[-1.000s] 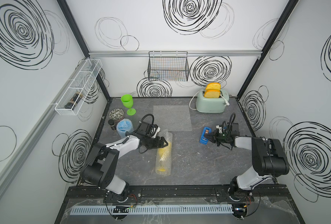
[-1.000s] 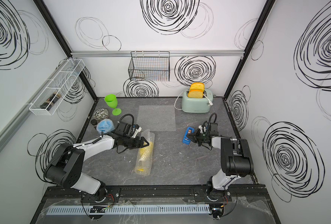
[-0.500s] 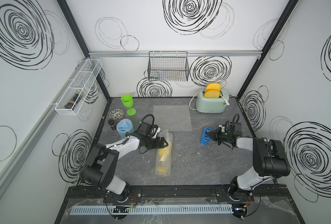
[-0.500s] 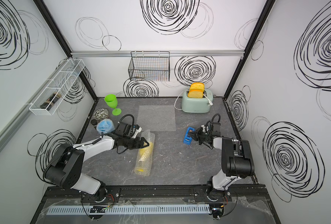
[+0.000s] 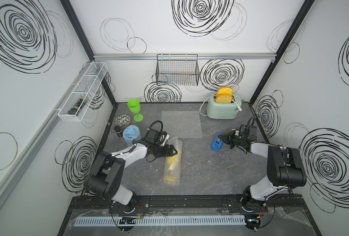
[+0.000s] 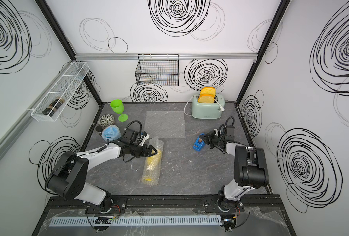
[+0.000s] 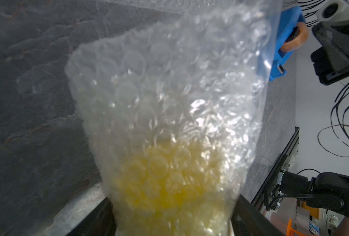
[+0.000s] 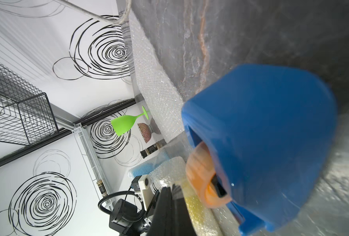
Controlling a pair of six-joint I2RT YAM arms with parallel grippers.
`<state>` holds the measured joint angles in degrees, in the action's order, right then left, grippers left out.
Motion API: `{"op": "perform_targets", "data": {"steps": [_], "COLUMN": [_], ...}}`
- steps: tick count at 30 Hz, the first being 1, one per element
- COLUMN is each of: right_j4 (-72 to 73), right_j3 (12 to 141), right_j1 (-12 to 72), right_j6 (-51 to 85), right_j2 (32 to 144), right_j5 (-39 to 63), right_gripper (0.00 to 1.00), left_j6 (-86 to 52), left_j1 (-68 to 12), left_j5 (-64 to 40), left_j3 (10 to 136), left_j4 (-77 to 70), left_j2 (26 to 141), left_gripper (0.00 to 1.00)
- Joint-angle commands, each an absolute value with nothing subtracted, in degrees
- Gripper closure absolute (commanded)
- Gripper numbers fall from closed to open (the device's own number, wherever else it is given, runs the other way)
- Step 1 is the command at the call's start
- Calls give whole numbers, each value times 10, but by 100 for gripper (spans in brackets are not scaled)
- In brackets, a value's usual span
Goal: Wrap wine glasses in bubble wrap
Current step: Tear off the tape using the Tape Cutter.
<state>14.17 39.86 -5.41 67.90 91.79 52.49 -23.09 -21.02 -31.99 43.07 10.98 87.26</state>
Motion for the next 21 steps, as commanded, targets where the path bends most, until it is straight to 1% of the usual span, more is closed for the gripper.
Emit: {"op": "perform_targets", "data": {"steps": [1, 7, 11, 13, 21], "right_j4": [174, 183, 130, 148, 119], "right_j3": [421, 419, 442, 445, 483], "right_j1": [-55, -50, -54, -54, -49], "right_j6": [683, 687, 633, 642, 660], "right_j2": [938, 921, 992, 1007, 937], "right_j5": [561, 544, 545, 555, 552], "right_gripper": [100, 100, 100, 100, 100], "left_j6": [-223, -224, -225, -224, -227], "left_j1": [-218, -219, -220, -222, -221], "left_j5": [-298, -299, -301, -299, -301], "left_j3": [413, 415, 421, 418, 417], "left_j4": [142, 141, 144, 143, 142], "left_j2": [874, 877, 878, 880, 874], "left_gripper": [16, 16, 16, 16, 16]}}
